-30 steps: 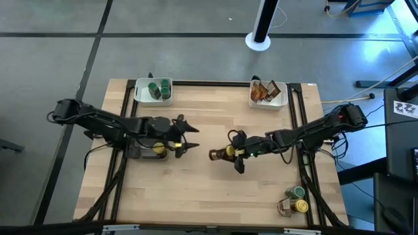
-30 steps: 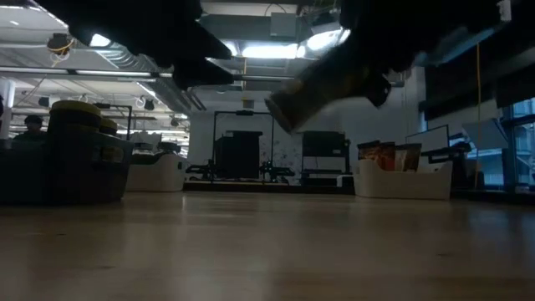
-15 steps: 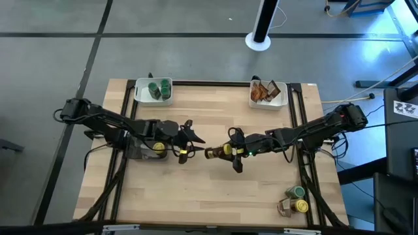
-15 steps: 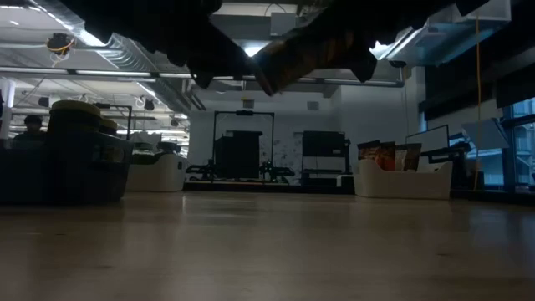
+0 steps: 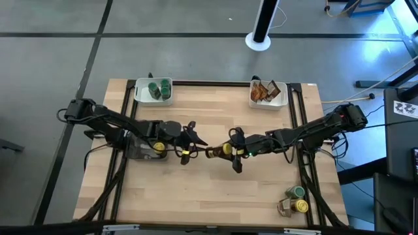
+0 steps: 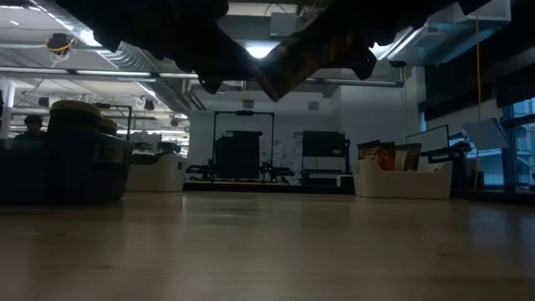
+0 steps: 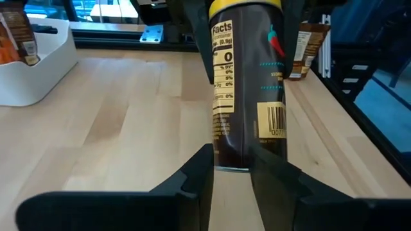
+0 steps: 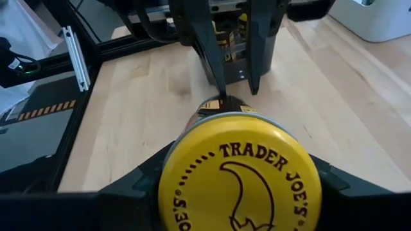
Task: Sort spices by type
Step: Put the yellow seasoning bottle into the black bin
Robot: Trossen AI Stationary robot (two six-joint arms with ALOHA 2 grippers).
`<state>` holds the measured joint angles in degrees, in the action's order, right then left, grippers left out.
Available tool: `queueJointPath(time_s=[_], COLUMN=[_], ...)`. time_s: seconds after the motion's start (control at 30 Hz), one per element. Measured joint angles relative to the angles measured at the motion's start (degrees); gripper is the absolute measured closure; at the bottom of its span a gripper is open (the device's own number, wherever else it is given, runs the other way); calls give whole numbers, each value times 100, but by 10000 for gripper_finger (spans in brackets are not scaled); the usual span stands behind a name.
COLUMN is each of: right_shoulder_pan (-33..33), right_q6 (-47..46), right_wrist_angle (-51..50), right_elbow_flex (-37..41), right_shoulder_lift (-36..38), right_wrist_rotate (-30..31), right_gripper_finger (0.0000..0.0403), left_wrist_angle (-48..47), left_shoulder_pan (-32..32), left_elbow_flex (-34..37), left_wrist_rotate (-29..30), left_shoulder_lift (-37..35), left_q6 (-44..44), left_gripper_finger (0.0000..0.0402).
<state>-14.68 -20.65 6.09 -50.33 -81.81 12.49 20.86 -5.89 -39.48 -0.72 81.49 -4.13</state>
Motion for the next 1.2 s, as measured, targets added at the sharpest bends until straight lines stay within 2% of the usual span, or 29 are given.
queueJointPath(time_s=[0.43,0.9,1.1,1.2], right_shoulder_pan=[3,9,9,9], right_q6=[239,638,743,728], right_wrist_angle=[441,1718,1588,1453], right_elbow_flex=[2,-20,-20,-20], right_shoulder_lift=[-67,-736,-744,-749], right_wrist_rotate=[103,344,400,271], right_gripper_finger=[189,201,201,201], left_wrist_angle=[-55,-73,-108,-443], left_shoulder_pan=[-3,-3,-3,-13], left_elbow_flex=[4,20,18,0], left_wrist_rotate=[-25,-21,6,4], left_shoulder_lift=[12,24,-31,-281], left_q6=[7,110,261,273], left_gripper_finger=[316,316,316,315])
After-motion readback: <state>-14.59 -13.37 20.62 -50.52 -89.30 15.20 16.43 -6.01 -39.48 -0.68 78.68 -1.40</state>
